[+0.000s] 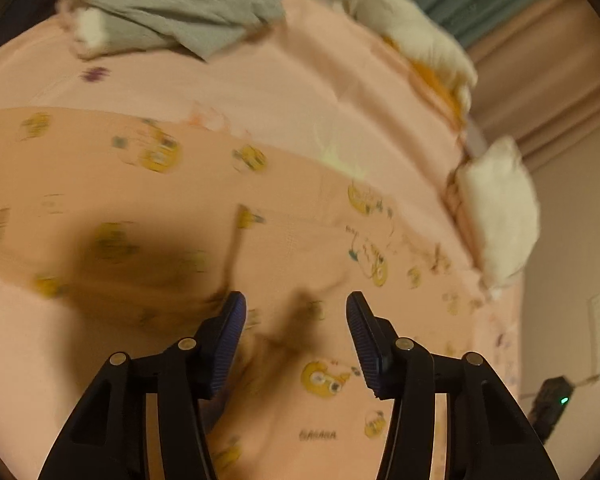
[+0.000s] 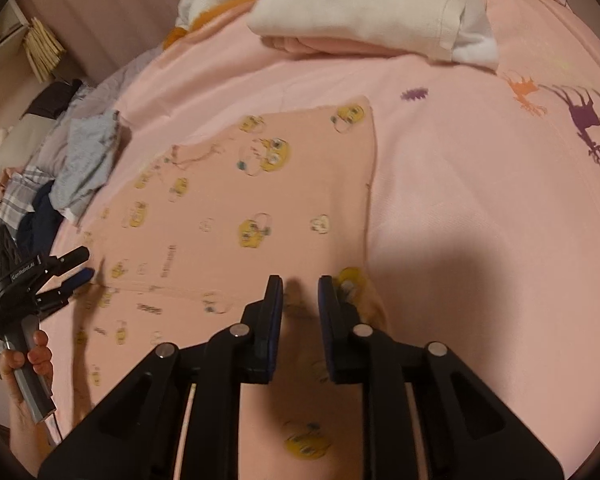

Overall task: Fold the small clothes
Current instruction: 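Lay the sleeve on the body and open the right tool, then grasp the other sleeve cuff with the left tool and fold it across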

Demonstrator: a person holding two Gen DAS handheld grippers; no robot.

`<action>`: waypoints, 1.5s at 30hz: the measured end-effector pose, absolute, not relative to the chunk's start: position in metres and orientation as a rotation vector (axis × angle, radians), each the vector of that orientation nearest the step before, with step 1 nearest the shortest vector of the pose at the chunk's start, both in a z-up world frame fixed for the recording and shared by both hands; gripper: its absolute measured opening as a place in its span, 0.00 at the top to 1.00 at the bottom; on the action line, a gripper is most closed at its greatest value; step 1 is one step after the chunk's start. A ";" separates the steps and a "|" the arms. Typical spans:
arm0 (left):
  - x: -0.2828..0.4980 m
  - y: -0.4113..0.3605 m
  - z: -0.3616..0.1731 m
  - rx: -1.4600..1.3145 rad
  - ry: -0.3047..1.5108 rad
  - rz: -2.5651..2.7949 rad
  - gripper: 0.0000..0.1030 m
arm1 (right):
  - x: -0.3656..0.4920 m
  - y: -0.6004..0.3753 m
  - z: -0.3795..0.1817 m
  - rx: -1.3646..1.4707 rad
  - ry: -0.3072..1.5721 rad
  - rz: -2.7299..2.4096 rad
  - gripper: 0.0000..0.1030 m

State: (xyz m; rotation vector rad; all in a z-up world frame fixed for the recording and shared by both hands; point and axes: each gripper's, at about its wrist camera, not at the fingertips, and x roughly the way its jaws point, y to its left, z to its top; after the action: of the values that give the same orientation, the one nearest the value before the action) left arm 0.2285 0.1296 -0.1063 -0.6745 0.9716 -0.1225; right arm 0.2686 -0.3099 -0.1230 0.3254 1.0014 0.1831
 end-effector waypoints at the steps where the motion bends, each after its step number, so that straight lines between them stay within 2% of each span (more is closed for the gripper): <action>1: 0.222 0.142 -0.103 -0.695 0.953 -0.112 0.47 | 0.264 -0.308 -0.118 0.328 0.987 0.196 0.72; 2: 0.213 0.158 -0.101 -0.722 0.932 -0.096 0.43 | 0.259 -0.306 -0.114 0.330 0.974 0.208 0.67; 4: 0.192 0.196 -0.100 -0.780 0.894 -0.037 0.39 | 0.249 -0.300 -0.107 0.340 0.954 0.236 0.66; 12: 0.125 0.330 -0.127 -1.055 0.752 0.229 0.39 | 0.226 -0.275 -0.103 0.353 0.955 0.302 0.64; 21: 0.130 0.381 -0.151 -1.194 0.624 0.268 0.40 | 0.223 -0.251 -0.102 0.339 0.974 0.328 0.63; 22: 0.134 0.383 -0.151 -1.197 0.618 0.275 0.41 | 0.222 -0.249 -0.101 0.334 0.976 0.327 0.63; 24: 0.136 0.390 -0.149 -1.178 0.622 0.309 0.51 | 0.222 -0.245 -0.102 0.326 0.980 0.330 0.63; 25: 0.139 0.391 -0.148 -1.158 0.638 0.330 0.63 | 0.222 -0.244 -0.102 0.324 0.983 0.330 0.63; 26: 0.144 0.392 -0.147 -1.134 0.663 0.355 0.80 | 0.223 -0.244 -0.103 0.322 0.986 0.330 0.63; 27: 0.150 0.394 -0.147 -1.108 0.696 0.382 0.88 | 0.223 -0.243 -0.104 0.318 0.989 0.327 0.63; 28: 0.151 0.394 -0.146 -1.088 0.720 0.396 0.92 | 0.223 -0.243 -0.105 0.315 0.991 0.322 0.63; 34: 0.159 0.355 -0.094 -0.827 0.739 0.408 0.92 | 0.221 -0.249 -0.110 0.337 0.997 0.325 0.63; 41: 0.191 0.243 0.002 -0.575 0.669 0.215 0.92 | 0.213 -0.263 -0.111 0.397 0.974 0.344 0.63; 45: 0.212 0.161 0.036 -0.453 0.657 0.106 0.92 | 0.207 -0.275 -0.113 0.424 0.966 0.340 0.63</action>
State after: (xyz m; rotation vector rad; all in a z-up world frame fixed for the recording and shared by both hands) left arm 0.2116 0.1606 0.0362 -0.4528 0.6568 0.1062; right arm 0.2073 -0.2750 -0.1131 0.4237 0.9656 0.3396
